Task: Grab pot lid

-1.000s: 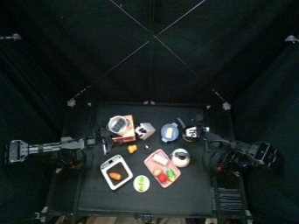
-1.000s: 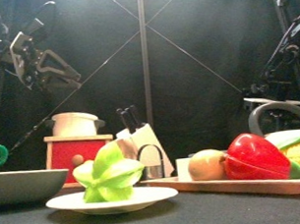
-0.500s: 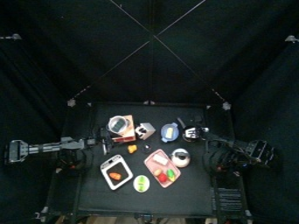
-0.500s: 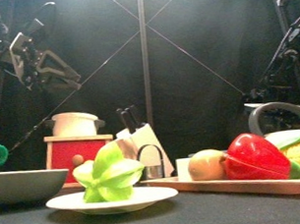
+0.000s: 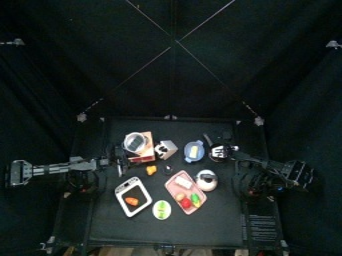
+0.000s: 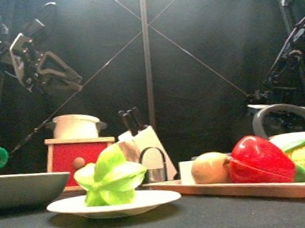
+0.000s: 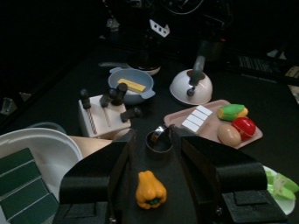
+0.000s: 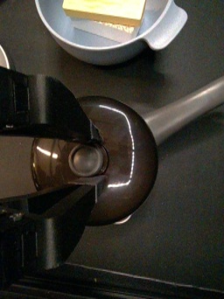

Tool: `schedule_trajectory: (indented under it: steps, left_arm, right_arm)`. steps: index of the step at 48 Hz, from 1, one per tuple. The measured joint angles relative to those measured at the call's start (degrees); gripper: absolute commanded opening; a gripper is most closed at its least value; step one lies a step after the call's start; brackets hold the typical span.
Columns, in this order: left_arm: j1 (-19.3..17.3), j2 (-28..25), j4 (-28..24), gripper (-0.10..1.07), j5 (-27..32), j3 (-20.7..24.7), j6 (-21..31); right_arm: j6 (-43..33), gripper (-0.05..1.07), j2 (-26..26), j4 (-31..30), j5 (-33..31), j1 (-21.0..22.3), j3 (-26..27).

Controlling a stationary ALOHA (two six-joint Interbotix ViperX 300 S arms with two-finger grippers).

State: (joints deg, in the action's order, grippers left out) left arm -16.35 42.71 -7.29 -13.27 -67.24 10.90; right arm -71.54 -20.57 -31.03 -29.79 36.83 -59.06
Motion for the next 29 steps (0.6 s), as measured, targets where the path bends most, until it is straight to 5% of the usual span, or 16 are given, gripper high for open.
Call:
schedule_trajectory:
  steps: [29]
  left_arm:
    - [0.09,-0.09,0.0,0.78,-0.09,-0.09,0.09]
  right_arm:
    - [-0.18,0.56,-3.34,0.79,-0.79,-1.41,0.44]
